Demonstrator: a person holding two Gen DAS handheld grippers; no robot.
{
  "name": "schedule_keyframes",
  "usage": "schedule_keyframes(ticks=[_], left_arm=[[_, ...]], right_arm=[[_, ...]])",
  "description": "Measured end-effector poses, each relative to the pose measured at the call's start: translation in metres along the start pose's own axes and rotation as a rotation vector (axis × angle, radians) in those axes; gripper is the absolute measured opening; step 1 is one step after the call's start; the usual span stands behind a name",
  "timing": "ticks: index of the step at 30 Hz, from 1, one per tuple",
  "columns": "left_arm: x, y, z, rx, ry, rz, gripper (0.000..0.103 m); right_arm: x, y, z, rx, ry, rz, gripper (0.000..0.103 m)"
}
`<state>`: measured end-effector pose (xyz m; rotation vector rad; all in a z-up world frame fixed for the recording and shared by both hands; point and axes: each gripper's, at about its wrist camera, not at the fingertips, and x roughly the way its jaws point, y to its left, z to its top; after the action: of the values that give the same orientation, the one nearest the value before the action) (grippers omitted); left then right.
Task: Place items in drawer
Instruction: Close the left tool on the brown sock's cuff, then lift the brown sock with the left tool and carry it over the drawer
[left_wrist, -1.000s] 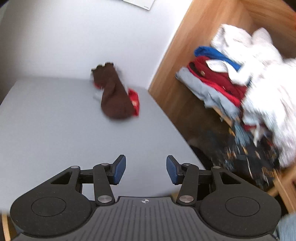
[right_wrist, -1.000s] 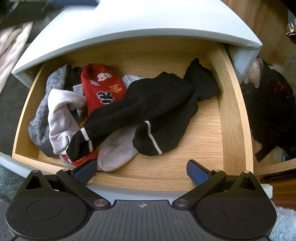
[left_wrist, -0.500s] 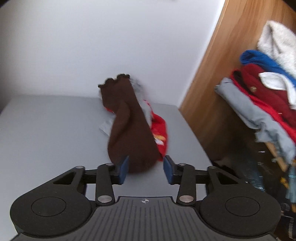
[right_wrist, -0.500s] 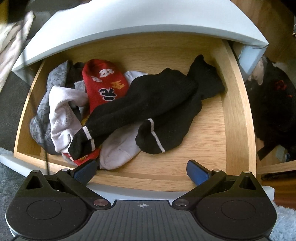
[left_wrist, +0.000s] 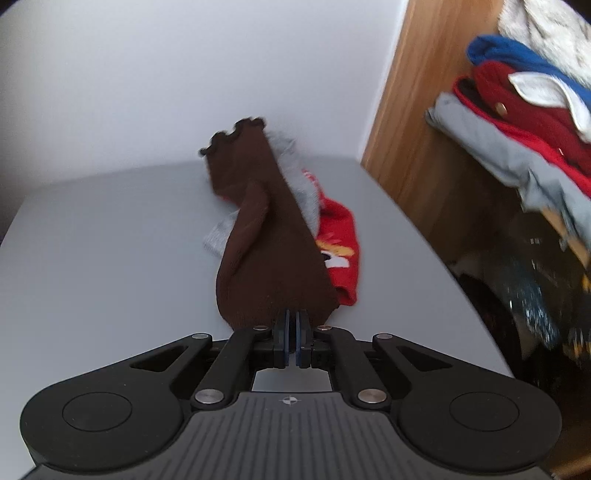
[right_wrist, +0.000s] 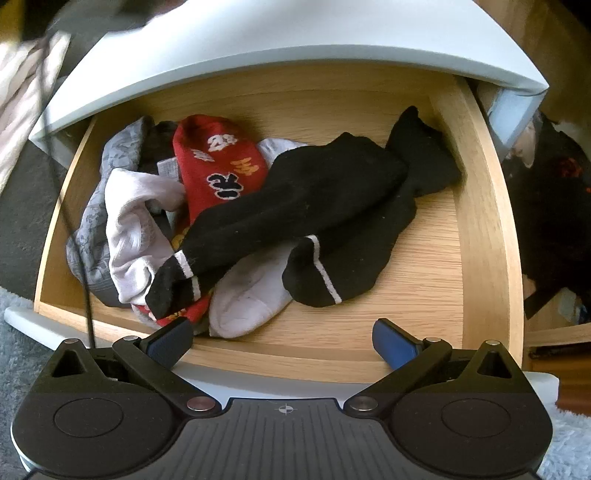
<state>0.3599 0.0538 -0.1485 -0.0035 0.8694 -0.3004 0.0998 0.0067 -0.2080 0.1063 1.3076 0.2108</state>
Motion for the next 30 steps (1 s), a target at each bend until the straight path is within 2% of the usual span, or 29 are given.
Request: schedule_keyframes(ticks=[5,11,17,23,30], left_arm=[[-0.039,0.008,-0.032,0.001,0.016,-0.03,0.004],[-0.084,0.018,-0.054,-0.029,0.018,-0.062,0.004],[-0.096,0.026,-0.071,-0.01,0.071,-0.065,0.004],[-0.107,0.027,-0.066,-0.024,0.039,-0.033,0.004],[-0.145,0.03,-0.063,-0.047,-0.033,-0.046,0.004]], right_arm=[[0.001,0.0,0.0,0.0,0.001,0.004,0.103],[0.0,0.0,-0.001,-0.001,-0.005,-0.003,0.103],[0.0,0.0,-0.001,-0.001,-0.006,-0.003,0.103],[0.0,0.0,0.0,-0.004,-0.002,-0.004,0.103],[0.0,0.0,0.0,-0.004,-0.001,-0.005,0.103]])
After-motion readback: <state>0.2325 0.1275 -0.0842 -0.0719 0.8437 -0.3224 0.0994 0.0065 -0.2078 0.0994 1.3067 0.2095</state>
